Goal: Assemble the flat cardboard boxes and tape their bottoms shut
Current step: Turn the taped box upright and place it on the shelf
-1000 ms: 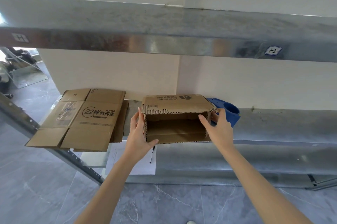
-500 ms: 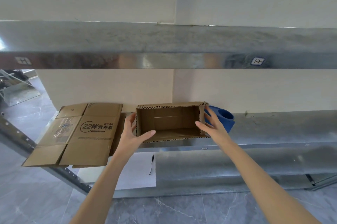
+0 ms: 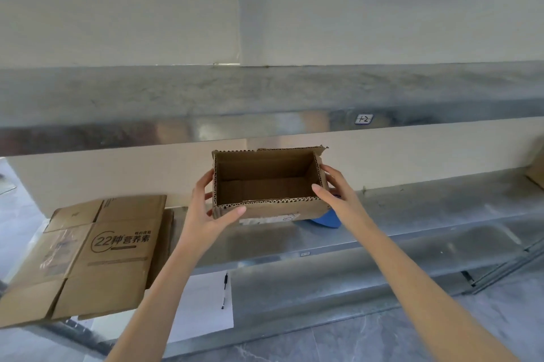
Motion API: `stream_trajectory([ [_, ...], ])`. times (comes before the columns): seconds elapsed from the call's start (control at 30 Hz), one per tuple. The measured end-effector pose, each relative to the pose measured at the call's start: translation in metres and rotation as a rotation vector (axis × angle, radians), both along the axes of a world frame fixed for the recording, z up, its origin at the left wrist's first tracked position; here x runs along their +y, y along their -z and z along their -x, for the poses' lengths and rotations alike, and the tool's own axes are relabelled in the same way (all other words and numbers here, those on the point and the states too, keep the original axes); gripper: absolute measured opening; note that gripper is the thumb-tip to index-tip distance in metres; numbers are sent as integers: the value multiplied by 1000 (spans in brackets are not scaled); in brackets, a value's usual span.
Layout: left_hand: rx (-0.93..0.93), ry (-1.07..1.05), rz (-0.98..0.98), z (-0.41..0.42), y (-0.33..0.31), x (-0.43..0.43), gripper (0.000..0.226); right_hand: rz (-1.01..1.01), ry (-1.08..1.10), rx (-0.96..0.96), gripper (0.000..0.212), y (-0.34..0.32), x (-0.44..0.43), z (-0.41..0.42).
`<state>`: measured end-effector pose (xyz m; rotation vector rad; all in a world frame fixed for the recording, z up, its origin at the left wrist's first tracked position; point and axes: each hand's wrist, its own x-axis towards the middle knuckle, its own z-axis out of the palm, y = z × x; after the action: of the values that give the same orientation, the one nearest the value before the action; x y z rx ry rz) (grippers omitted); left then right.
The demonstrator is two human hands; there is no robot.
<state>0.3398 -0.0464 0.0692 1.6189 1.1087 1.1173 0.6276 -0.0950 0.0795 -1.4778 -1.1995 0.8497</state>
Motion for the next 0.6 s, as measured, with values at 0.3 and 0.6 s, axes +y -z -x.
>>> stream_trajectory([
  [0.3, 16, 140, -36, -121, -19, 3, 98, -36, 217, -17, 48, -11, -45, -106],
  [0.6, -80, 343, -1, -308, -29, -30, 88, -47, 436, -27, 48, -30, -128, -266],
])
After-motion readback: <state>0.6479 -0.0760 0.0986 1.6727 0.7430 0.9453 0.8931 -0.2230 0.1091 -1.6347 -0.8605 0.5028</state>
